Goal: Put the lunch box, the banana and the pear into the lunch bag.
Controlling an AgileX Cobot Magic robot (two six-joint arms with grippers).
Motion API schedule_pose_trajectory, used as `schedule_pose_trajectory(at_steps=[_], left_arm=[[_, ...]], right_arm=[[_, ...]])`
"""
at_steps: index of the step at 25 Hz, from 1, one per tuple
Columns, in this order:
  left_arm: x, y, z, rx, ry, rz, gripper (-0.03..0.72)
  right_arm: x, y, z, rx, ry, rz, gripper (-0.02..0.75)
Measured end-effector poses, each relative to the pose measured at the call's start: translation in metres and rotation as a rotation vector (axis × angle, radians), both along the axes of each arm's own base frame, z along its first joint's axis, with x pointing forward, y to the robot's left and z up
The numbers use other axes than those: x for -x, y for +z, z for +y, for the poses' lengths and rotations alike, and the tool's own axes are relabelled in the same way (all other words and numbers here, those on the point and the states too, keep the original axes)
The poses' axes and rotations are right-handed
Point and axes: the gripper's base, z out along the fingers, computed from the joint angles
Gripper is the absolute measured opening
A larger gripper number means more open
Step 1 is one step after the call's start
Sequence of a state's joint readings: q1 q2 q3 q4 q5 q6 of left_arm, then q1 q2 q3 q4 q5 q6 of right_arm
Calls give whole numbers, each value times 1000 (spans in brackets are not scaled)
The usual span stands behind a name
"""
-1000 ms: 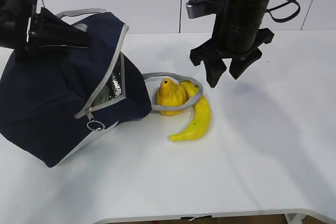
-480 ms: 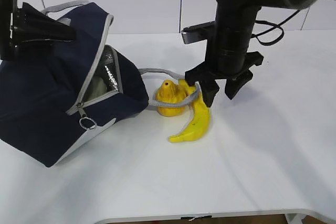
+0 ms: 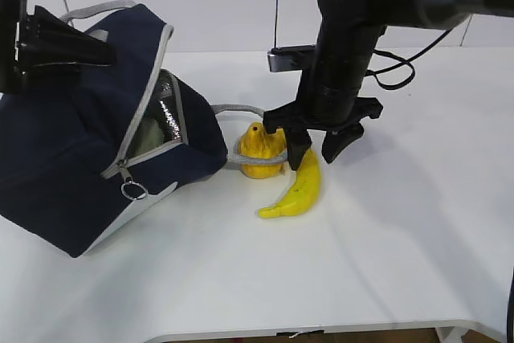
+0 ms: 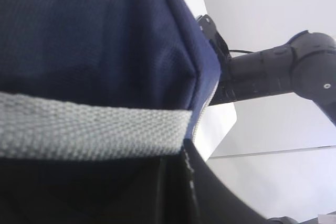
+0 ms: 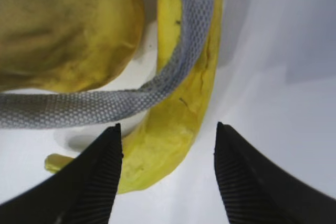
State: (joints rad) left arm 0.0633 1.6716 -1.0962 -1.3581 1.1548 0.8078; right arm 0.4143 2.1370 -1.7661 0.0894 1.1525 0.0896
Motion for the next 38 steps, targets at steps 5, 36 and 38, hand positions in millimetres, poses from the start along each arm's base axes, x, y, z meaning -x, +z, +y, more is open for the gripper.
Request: schedule_pose_trajectory(at_steps=[5, 36, 38], left_arm=[[0, 0, 0, -3, 2, -1, -9], [-1, -3, 1, -33, 10, -3, -9], [-1, -3, 1, -33, 10, -3, -9]], right_arm=[[-3, -11, 1, 1, -13, 11, 462], [-8, -32, 1, 41, -10, 21, 333], [-8, -32, 0, 45, -8, 19, 326]])
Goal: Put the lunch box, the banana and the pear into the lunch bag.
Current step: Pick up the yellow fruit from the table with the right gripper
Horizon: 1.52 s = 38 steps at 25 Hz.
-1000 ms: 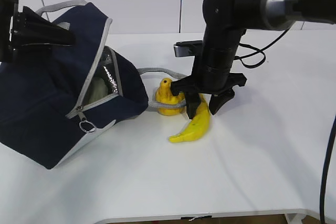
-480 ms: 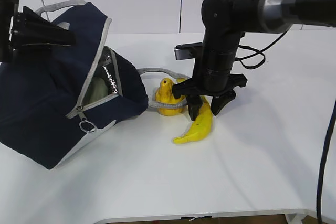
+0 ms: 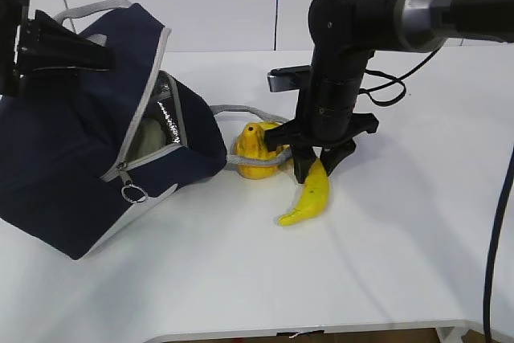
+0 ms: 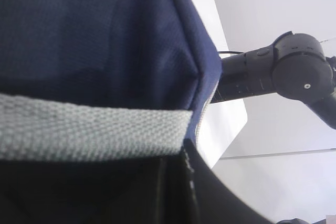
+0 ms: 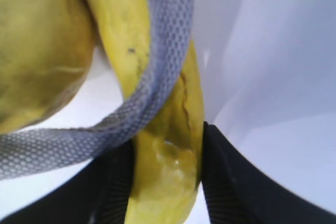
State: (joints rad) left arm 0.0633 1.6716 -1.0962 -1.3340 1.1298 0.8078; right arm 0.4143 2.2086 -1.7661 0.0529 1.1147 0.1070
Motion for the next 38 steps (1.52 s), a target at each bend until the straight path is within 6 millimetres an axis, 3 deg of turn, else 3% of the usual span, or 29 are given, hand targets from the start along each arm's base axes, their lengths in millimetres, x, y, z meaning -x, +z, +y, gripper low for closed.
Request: schedule_pose_trajectory(at_steps=[8, 23, 33, 38], left_arm=[[0, 0, 0, -3, 0, 0, -9], [0, 0, 0, -3, 1, 0, -9], [0, 0, 0, -4, 2, -1, -9], [0, 0, 0, -2, 3, -1, -9]], right_arm=[[-3, 12, -8, 107, 33, 1, 324], [-28, 54, -29, 350, 56, -241, 323], [-5, 96, -14, 71, 22, -215, 323], [6, 107, 1, -118, 62, -162, 323]])
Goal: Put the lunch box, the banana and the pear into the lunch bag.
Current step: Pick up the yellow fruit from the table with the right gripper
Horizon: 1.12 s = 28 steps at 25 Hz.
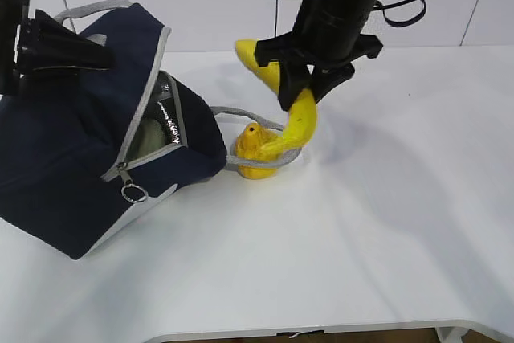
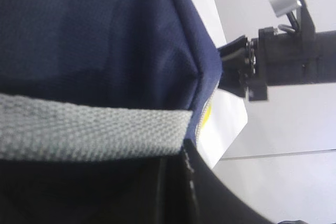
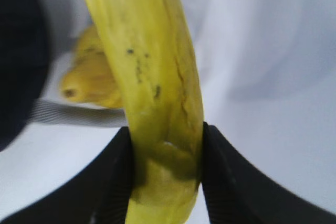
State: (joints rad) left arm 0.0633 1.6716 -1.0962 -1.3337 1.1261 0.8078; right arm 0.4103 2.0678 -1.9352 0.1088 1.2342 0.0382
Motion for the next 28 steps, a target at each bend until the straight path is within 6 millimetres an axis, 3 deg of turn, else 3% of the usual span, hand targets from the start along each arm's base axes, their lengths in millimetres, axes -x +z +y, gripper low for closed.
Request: schedule_pose_trajectory(at_steps=[12, 28], left_arm=[[-1, 2, -1, 22, 8, -19, -9], [0, 5, -2, 55, -9, -31, -9]], right_arm=[[12, 8, 31, -347, 117, 114, 323], [-5, -30, 58, -546, 169, 224, 322]])
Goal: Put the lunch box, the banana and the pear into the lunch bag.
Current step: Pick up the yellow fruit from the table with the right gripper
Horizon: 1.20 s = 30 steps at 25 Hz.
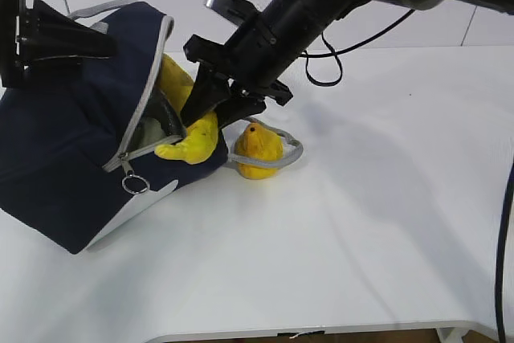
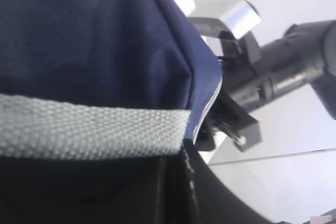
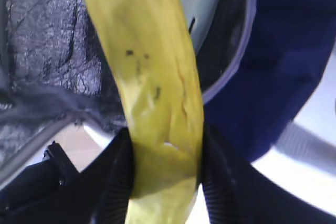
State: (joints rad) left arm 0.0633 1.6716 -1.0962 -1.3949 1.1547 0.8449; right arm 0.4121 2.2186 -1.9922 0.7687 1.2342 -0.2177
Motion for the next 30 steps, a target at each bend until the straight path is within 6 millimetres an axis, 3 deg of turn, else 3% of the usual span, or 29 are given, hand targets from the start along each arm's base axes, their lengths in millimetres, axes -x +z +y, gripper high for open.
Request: schedule_pose_trajectory(at_steps=[7, 16, 25, 30], left_arm=[[0, 0, 0, 1, -2, 0, -9], [0, 0, 0, 1, -2, 0, -9], [0, 0, 1, 1, 2, 0, -9], [0, 0, 2, 0, 3, -2, -9]], right_arm=[[-15, 17, 6, -42, 17, -109, 321], [-27, 15, 9, -46, -1, -182, 321], [-22, 14, 33, -54, 21, -291, 321], [-20, 15, 36, -66, 29, -288, 321]])
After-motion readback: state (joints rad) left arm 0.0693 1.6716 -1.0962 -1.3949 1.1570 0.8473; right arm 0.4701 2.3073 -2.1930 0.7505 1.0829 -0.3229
